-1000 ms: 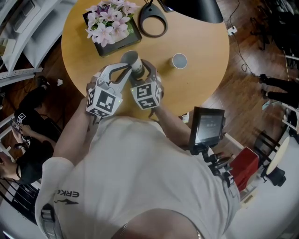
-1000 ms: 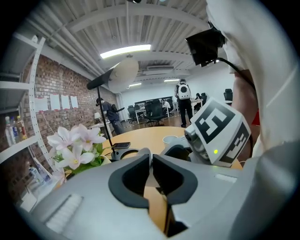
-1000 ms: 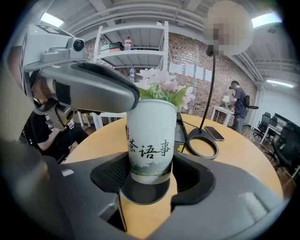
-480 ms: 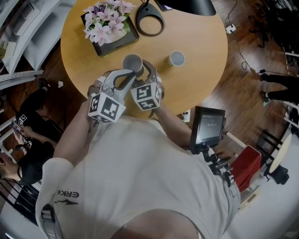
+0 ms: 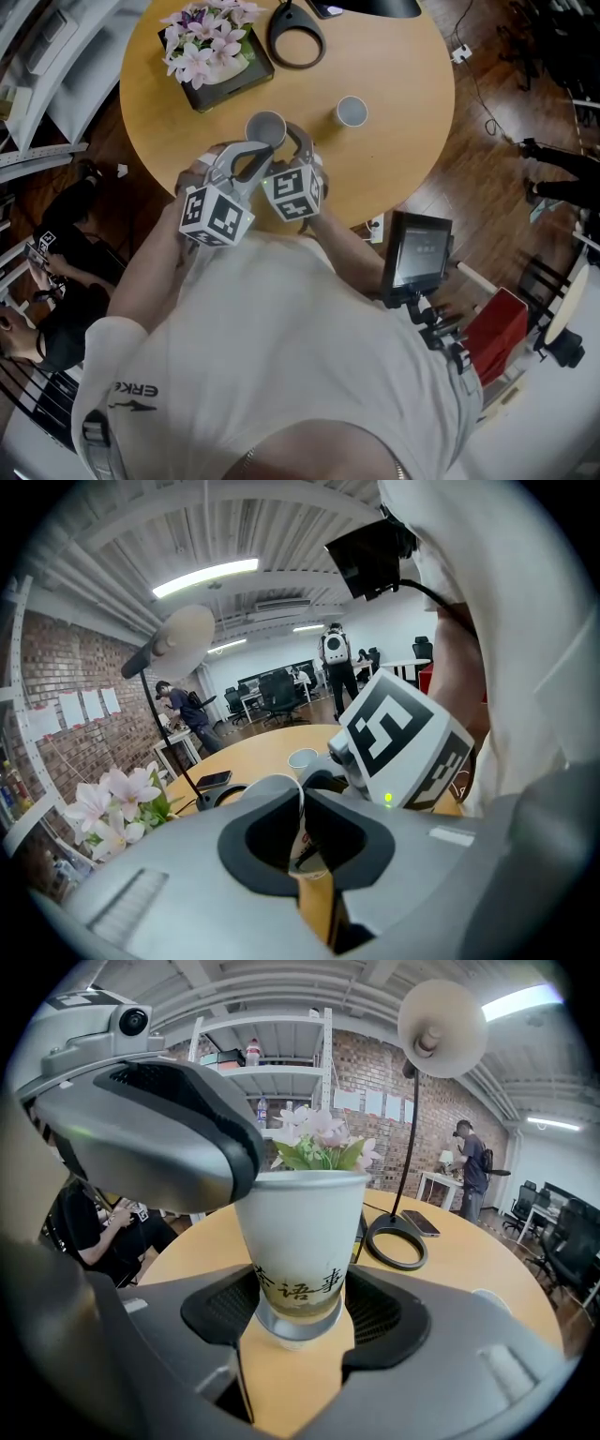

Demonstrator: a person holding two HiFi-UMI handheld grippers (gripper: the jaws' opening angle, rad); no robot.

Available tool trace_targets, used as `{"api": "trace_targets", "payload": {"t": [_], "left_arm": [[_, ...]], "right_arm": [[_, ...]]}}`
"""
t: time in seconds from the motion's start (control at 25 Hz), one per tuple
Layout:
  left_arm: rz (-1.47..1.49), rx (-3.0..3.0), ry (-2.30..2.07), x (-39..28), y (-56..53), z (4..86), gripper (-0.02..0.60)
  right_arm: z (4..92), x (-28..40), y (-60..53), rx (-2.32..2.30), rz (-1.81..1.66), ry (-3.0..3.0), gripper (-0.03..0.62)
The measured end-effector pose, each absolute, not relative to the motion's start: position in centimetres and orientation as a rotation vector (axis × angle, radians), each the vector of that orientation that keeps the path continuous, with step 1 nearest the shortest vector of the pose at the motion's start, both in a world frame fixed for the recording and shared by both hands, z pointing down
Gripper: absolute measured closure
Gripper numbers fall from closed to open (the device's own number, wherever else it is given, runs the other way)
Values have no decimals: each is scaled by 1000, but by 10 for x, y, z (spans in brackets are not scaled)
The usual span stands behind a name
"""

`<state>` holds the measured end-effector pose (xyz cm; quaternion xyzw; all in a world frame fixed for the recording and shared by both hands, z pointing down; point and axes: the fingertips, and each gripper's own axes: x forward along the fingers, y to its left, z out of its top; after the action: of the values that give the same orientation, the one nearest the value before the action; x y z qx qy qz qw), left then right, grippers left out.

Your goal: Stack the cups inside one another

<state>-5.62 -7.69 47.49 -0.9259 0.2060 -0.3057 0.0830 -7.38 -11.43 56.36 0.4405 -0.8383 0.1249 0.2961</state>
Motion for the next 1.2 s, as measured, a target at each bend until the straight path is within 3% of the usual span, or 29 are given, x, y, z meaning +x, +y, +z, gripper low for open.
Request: {"api": "trace_targets", "payload": {"t": [0.32,1.2], "left_arm": [[-961,-2753,573,-50,-75,478,569],[-966,-2704,546,-43,-82,479,569]], "right_arm": [[568,-77,-109,1130,362,-2228,258],[568,-73,-120,1136,329,-2212,258]]}}
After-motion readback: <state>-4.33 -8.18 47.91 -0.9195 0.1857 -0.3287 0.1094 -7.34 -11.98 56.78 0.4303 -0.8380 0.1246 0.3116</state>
